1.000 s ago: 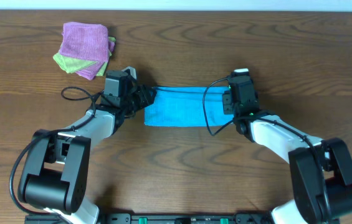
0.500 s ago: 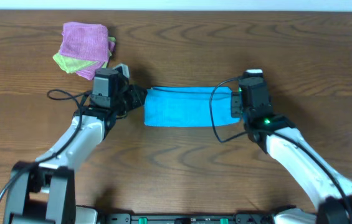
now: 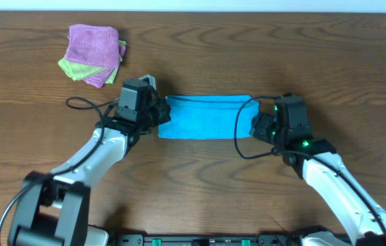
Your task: Fold the cloth
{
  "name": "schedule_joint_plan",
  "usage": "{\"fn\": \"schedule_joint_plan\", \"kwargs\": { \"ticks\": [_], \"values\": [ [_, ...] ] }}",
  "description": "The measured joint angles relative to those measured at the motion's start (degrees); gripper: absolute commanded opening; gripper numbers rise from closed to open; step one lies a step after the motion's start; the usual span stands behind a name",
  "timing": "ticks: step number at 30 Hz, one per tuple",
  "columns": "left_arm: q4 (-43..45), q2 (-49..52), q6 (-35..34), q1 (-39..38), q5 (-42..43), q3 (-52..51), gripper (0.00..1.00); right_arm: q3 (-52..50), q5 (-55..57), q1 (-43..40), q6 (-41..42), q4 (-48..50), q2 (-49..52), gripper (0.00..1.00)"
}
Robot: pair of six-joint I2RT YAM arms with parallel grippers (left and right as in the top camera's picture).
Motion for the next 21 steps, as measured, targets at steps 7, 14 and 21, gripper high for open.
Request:
{"fn": "schedule_joint_plan", "kwargs": {
  "ticks": [7, 14, 21],
  "values": [
    [0.33, 6.32, 0.0, -0.07, -1.84, 0.0, 0.06, -7.91, -6.4, -0.85, 7.26, 10.16, 0.0, 0.67],
    [1.01, 6.95, 0.02, -0.39, -3.13, 0.0, 0.06, -12.68, -8.48, -0.94, 12.83, 13.97, 0.0, 0.67],
    [1.36, 9.07, 0.02, -2.27, -4.39, 0.0, 0.06, -14.62, -8.22, -0.94, 15.28, 16.15, 0.0, 0.68]
  ]
}}
